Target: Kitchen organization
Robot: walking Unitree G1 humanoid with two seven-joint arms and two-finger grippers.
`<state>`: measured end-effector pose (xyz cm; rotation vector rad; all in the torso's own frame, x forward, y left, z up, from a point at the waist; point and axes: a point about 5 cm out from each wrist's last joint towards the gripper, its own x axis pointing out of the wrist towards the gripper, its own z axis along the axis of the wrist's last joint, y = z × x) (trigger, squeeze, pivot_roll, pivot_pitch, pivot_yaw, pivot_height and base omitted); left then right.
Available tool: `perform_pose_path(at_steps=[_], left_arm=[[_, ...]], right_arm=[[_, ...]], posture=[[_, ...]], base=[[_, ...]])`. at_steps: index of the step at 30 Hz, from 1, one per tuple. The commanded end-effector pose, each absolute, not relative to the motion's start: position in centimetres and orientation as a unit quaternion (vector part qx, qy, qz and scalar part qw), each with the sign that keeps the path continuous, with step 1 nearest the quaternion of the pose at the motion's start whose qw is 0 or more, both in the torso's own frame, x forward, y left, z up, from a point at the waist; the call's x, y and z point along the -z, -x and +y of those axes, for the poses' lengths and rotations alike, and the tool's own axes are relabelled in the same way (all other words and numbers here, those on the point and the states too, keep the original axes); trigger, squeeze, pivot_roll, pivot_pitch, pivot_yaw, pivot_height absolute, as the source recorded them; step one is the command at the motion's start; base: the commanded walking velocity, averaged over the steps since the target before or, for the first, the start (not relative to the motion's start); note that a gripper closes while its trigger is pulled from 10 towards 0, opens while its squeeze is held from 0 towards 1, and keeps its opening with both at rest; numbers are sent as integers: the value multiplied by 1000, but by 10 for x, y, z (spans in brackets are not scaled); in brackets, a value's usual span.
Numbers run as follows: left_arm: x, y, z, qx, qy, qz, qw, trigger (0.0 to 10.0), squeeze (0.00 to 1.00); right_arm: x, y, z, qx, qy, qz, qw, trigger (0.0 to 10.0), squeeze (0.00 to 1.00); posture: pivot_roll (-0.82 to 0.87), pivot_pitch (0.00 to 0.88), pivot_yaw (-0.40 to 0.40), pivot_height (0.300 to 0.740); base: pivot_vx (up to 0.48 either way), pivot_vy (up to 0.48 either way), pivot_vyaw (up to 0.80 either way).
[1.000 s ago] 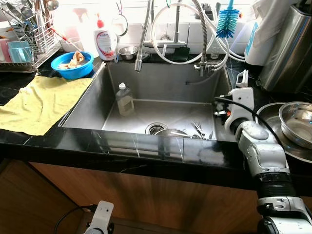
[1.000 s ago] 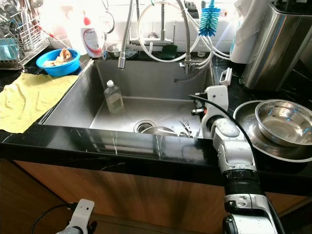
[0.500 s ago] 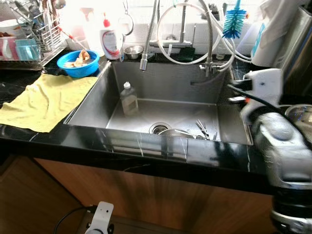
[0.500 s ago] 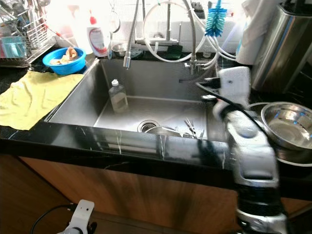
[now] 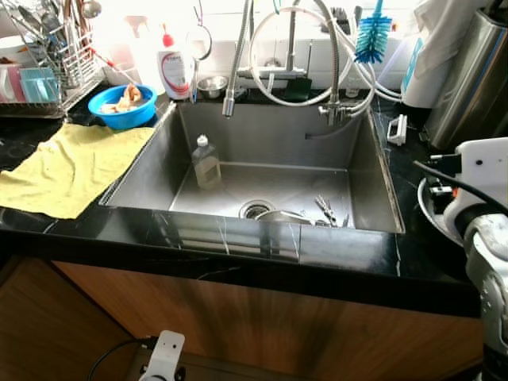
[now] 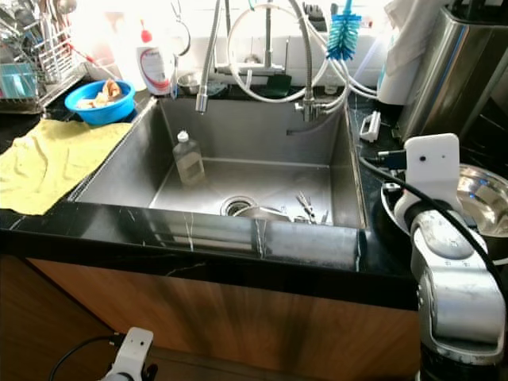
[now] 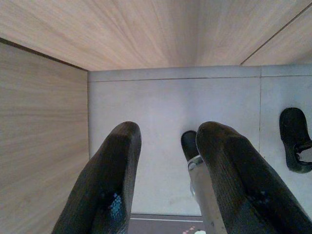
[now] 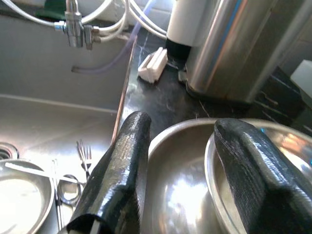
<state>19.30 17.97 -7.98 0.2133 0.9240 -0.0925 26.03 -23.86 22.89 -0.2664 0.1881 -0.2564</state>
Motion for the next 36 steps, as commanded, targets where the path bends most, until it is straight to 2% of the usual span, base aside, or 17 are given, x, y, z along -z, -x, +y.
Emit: perform_pose_path(at_steps=[1, 22, 34, 35, 36], left_arm=[[80, -192, 183, 46, -108, 447, 887, 10000, 0], [79, -194, 183, 47, -108, 445, 887, 10000, 0], [79, -194, 183, 45, -107, 444, 888, 10000, 0], [79, -194, 183, 45, -107, 444, 888, 10000, 0], [79, -194, 183, 45, -107, 444, 888, 10000, 0]], right_arm=[[-235, -253, -241, 143, 133, 90, 977, 10000, 0], [-228, -229, -264, 200, 132, 152, 959, 10000, 0], [-231, -231, -260, 176, 129, 142, 966, 10000, 0], [-231, -231, -259, 175, 127, 141, 966, 10000, 94], [-231, -231, -259, 175, 126, 142, 966, 10000, 690]], posture=[[-237, 0, 65, 740], [-243, 0, 71, 740], [-239, 0, 69, 740], [-239, 0, 69, 740], [-239, 0, 69, 740]], base=[[0, 0, 0], [0, 0, 0], [0, 0, 0], [0, 0, 0], [0, 0, 0]])
